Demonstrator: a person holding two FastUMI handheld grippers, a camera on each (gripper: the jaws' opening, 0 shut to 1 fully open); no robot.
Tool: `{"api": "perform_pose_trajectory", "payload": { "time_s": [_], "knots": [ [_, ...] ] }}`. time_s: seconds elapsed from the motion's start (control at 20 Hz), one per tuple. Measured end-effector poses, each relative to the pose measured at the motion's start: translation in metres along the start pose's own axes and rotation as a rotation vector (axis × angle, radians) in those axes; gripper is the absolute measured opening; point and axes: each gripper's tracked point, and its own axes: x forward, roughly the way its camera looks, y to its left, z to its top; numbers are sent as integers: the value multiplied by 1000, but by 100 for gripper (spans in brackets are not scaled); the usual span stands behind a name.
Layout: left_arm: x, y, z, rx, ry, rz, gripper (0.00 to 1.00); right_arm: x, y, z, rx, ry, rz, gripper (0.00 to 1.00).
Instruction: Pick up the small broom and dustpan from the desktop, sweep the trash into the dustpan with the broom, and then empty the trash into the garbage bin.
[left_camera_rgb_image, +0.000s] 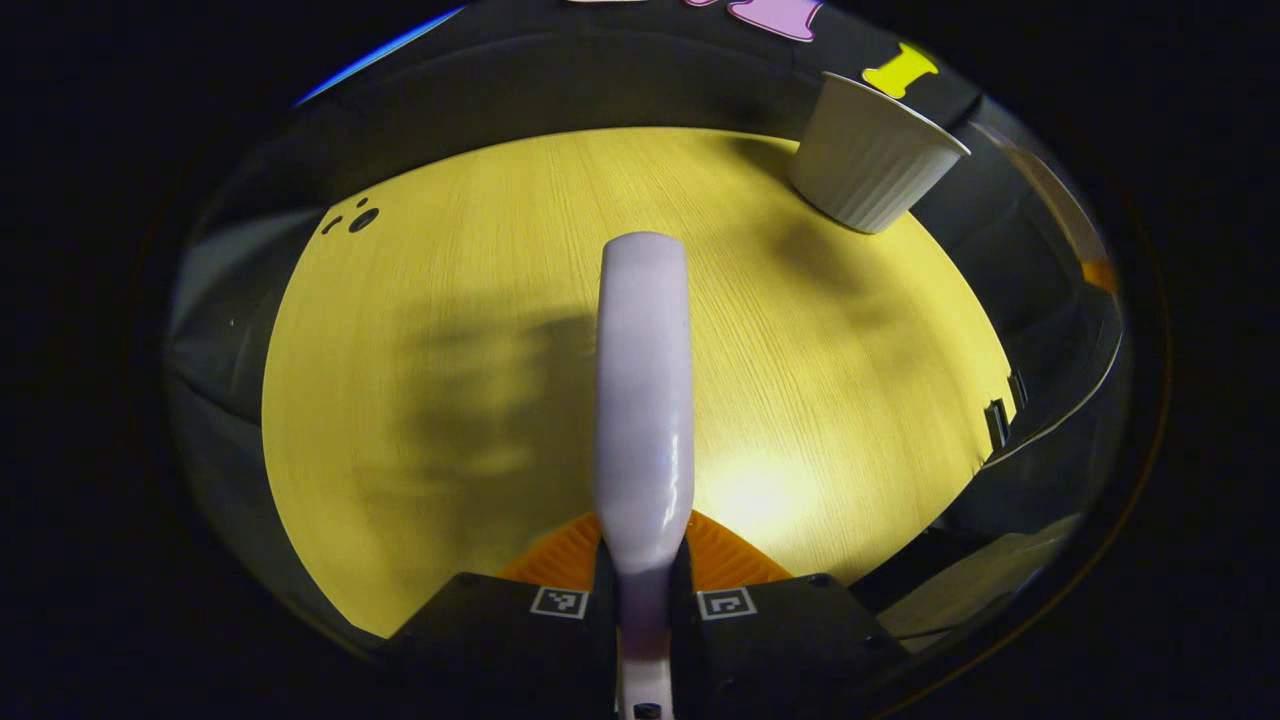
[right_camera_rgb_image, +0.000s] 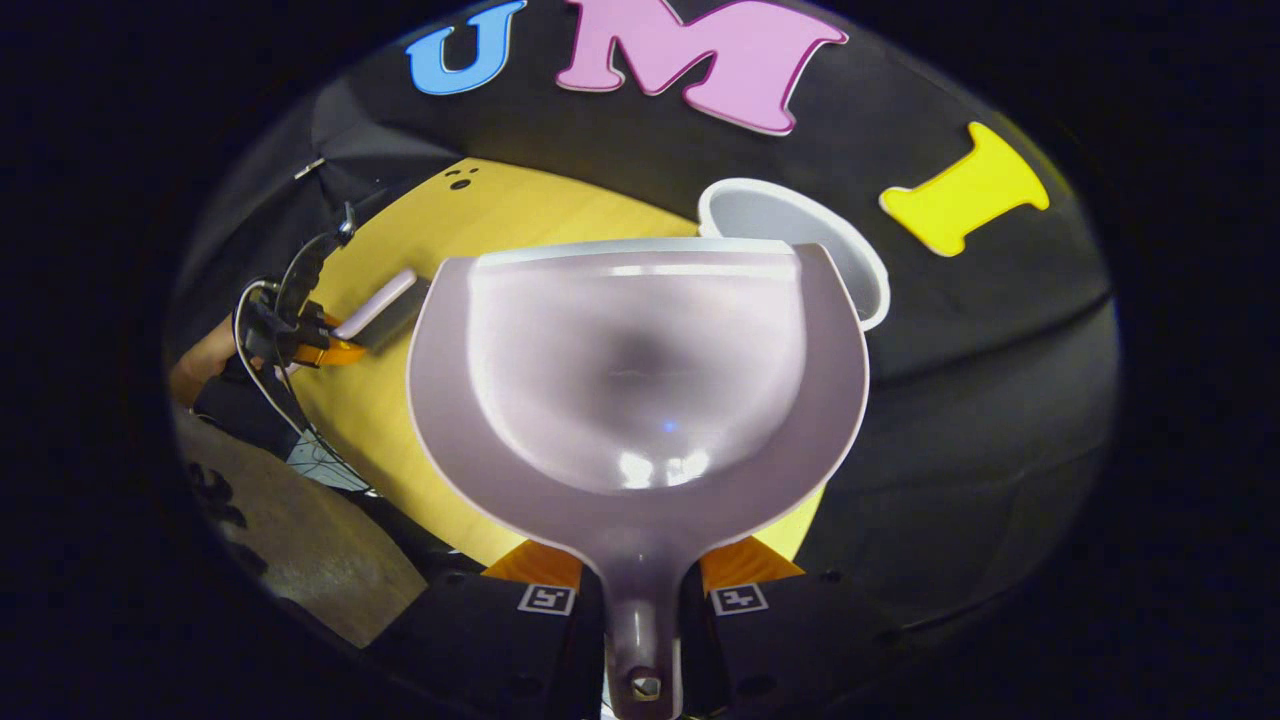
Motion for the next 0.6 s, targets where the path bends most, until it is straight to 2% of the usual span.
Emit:
{"api": "perform_pose_trajectory", "payload": {
  "time_s": [0.2,0.3,0.6],
  "knots": [
    [0,1,-1,4,-1,32,25,58,37,-32,12,66,32,32],
    [1,4,-2,12,13,42,26,78,55,-45,30,100,60,36],
    [-2,9,-5,35,51,95,26,122,77,-70,113,155,105,32]
  ]
}}
